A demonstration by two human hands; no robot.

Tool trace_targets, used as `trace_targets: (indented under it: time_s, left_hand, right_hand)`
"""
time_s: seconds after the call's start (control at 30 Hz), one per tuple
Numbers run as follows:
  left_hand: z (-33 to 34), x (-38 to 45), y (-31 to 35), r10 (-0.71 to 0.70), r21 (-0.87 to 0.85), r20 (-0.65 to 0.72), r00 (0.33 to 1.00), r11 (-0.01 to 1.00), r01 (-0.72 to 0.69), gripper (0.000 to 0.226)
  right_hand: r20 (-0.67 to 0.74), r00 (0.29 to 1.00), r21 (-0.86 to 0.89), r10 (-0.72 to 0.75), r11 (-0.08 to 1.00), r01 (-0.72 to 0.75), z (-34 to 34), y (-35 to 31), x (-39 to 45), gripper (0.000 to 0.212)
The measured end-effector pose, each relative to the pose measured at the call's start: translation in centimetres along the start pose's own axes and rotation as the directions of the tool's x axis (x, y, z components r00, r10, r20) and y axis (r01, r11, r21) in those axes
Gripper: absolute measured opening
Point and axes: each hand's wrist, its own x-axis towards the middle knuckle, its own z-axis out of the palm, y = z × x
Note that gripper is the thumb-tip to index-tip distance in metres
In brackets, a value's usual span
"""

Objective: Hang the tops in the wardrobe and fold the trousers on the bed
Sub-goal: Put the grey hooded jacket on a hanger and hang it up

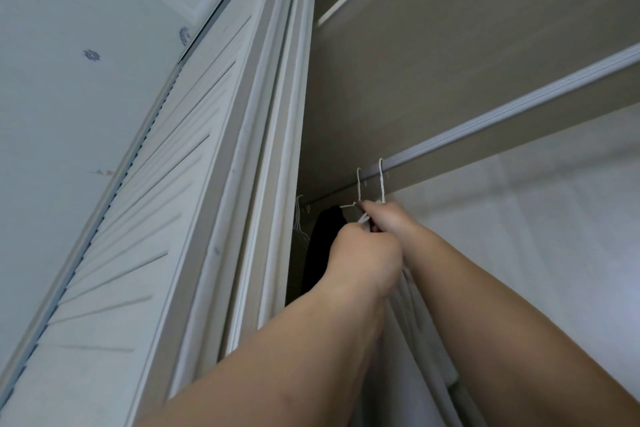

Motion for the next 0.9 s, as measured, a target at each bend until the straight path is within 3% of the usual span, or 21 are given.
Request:
trace_targets:
  time_s: [0.2, 0.33, 0.4, 0.6, 0.73, 0.9]
  left_hand:
    - [0.5, 0.1, -0.4, -0.001, -0.035, 0.046, 0.999, 0.999, 0.003, 0.026]
    - [0.6, 0.2, -0.4, 0.011, -0.091, 0.006, 1.0, 0.996, -0.011, 0.054]
    - [0.5, 0.2, -0.3, 0.044, -0.099, -0.03, 0.999, 0.994, -0.047, 0.055]
    - [0.8, -0.1, -2.1, 0.189, 0.117, -0.041, 0.981, 0.976, -0.184, 0.06]
    - [0.6, -2.1, -3.1, 0.25, 0.271, 0.061, 0.966, 0.927, -0.257, 0.062]
    - [-1.1, -6.8, -3.3, 0.185, 0.219, 0.028, 0.982, 0.958, -0.186, 0.054]
  right_hand:
    - [0.03, 0.998, 0.009, -0.05, 0.999, 0.05, -0.4, -0.2, -0.7, 0.045]
    - [-0.01, 0.996, 0.046, -0.088, 0.995, 0.089, -1.5, -0.4, -2.2, 0.044]
    - [-0.056, 0.983, 0.022, -0.174, 0.984, 0.175, -2.7, -0.1, -3.7, 0.039]
    - [-0.006, 0.951, 0.083, -0.308, 0.948, 0.307, -7.9, 1.1, -9.7, 0.002]
    - [0.074, 0.91, 0.051, -0.407, 0.913, 0.404, -12.2, 1.3, -14.6, 0.012]
    - [0.189, 0.886, 0.053, -0.424, 0.905, 0.421, -15.2, 0.8, -19.8, 0.017]
